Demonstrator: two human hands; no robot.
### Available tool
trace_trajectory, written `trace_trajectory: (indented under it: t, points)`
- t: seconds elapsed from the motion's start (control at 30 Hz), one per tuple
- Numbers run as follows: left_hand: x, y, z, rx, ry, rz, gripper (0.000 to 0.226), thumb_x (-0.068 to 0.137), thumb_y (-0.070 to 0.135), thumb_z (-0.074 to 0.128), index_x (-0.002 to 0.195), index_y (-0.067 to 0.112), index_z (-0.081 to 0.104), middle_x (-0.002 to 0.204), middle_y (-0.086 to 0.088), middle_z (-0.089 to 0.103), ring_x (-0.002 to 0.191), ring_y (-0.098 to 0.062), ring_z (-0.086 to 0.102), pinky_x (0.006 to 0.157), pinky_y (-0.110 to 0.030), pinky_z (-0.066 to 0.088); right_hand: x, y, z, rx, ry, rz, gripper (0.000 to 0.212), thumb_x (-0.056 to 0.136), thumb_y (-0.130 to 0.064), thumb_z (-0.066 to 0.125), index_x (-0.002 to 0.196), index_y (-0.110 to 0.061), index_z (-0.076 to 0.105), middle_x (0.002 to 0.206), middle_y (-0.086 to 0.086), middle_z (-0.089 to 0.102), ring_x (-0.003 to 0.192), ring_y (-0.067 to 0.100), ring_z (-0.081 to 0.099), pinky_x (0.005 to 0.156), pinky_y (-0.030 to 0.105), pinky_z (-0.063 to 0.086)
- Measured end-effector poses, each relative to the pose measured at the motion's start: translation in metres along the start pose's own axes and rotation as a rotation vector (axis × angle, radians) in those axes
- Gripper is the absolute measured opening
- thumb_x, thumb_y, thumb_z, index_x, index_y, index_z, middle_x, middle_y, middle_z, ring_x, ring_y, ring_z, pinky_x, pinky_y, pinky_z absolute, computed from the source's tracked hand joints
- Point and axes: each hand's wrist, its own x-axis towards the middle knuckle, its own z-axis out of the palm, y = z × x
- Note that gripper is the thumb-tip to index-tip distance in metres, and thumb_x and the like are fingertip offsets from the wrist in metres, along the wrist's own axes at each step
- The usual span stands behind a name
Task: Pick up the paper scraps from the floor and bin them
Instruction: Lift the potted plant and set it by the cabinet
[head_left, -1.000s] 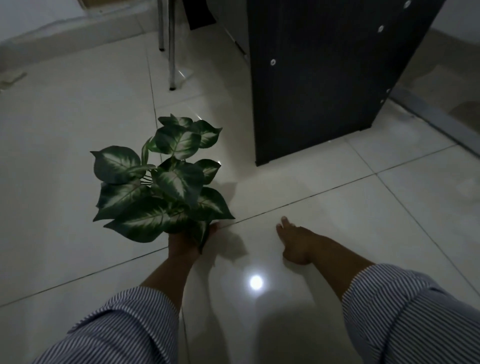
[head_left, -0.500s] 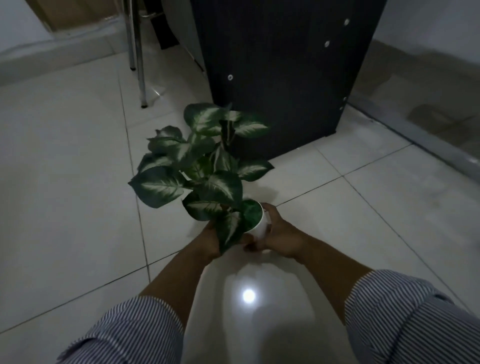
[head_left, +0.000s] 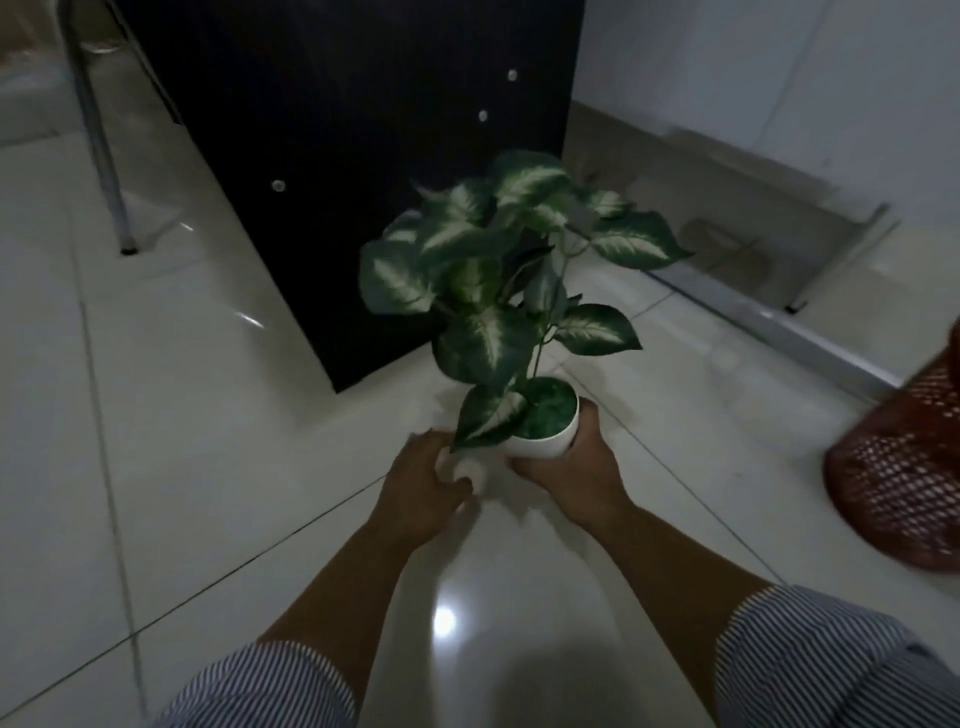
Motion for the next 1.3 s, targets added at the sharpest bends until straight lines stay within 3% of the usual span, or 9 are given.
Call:
trace_trajectory:
  t: [0.07,0.13,0.33,0.47,0.63,0.87,1.03,1.23,1.3]
  points:
    - [0.001,-0.014,0.017,0.421,-0.101,-0.067,0.083,0.077,0.061,0.062,0.146,0.025,0.033,0.158,-0.009,0.025,0.146,-0.031,0.022,0.114,-0.053,0.026,0.013,0.004,-0.011,0.009,0.071,-0.002,0.096,0.052,-0.031,0.092,0.129,-0.037,0.034,0.112,-0.009,0.061,0.1,0.019,0.063,0.088,0.04,0.055]
    - [0.003,-0.02,0.026,0.616,-0.137,-0.069,0.094,0.076,0.072,0.054,0.151,0.028,0.017,0.164,-0.006,0.003,0.15,-0.03,0.005,0.115,-0.063,0.016,0.027,0.008,-0.018,0.008,0.113,-0.002,0.099,0.053,-0.031,0.092,0.132,-0.034,0.032,0.112,-0.008,0.06,0.101,0.021,0.063,0.09,0.039,0.054]
    - [0.046,0.0,0.02,0.622,-0.312,-0.208,0.13,0.051,0.08,0.07,0.15,0.042,-0.005,0.162,-0.003,-0.018,0.149,-0.033,-0.012,0.101,-0.079,0.021,0.068,0.013,-0.012,-0.097,0.174,0.027,0.106,0.038,-0.055,0.083,0.129,-0.036,0.033,0.116,-0.001,0.065,0.103,0.025,0.064,0.091,0.046,0.053]
    - [0.063,0.007,0.025,0.57,-0.335,-0.285,0.135,0.046,0.08,0.073,0.147,0.049,-0.013,0.158,-0.001,-0.03,0.146,-0.034,-0.024,0.098,-0.082,0.02,0.098,0.017,0.008,-0.215,0.151,-0.019,0.109,0.037,-0.063,0.078,0.131,-0.027,0.035,0.121,0.002,0.061,0.108,0.027,0.061,0.095,0.047,0.049]
    - [0.074,0.005,0.027,0.534,-0.351,-0.315,0.139,0.039,0.082,0.073,0.142,0.056,-0.018,0.155,-0.002,-0.038,0.141,-0.039,-0.033,0.102,-0.079,0.02,0.131,0.019,0.027,-0.286,0.174,-0.023,0.104,0.043,-0.064,0.076,0.131,-0.025,0.036,0.126,0.004,0.053,0.12,0.028,0.049,0.106,0.052,0.033]
    - [0.093,-0.004,0.033,0.583,-0.379,-0.339,0.145,0.025,0.091,0.065,0.13,0.063,-0.03,0.149,-0.004,-0.045,0.134,-0.045,-0.041,0.102,-0.079,0.019,0.177,0.016,0.044,-0.448,0.142,0.076,0.105,0.063,-0.07,0.066,0.145,-0.023,0.022,0.159,0.006,0.023,0.149,0.032,0.004,0.118,0.054,0.0]
    - [0.099,-0.002,0.031,0.584,-0.408,-0.338,0.145,0.025,0.088,0.068,0.125,0.066,-0.035,0.145,-0.006,-0.05,0.13,-0.047,-0.045,0.102,-0.081,0.014,0.188,0.021,0.054,-0.671,0.103,0.048,0.09,0.08,-0.063,0.055,0.149,-0.018,0.019,0.163,0.01,0.003,0.147,0.041,-0.01,0.115,0.061,-0.003]
    - [0.102,0.002,0.028,0.651,-0.396,-0.274,0.136,0.044,0.087,0.064,0.145,0.052,-0.019,0.152,-0.022,-0.037,0.135,-0.048,-0.037,0.111,-0.07,-0.009,0.154,0.044,0.027,-0.785,-0.088,-0.076,0.088,0.09,-0.058,0.044,0.154,-0.013,0.004,0.163,0.01,-0.005,0.15,0.027,-0.006,0.119,0.046,-0.001]
    - [0.088,0.0,0.029,0.566,-0.316,-0.264,0.12,0.058,0.081,0.064,0.149,0.049,-0.006,0.158,-0.016,-0.028,0.142,-0.041,-0.029,0.112,-0.071,-0.003,0.12,0.052,0.016,-0.857,-0.159,-0.138,0.077,0.096,-0.052,0.034,0.154,-0.014,0.0,0.163,0.01,-0.009,0.15,0.025,-0.009,0.119,0.043,-0.003]
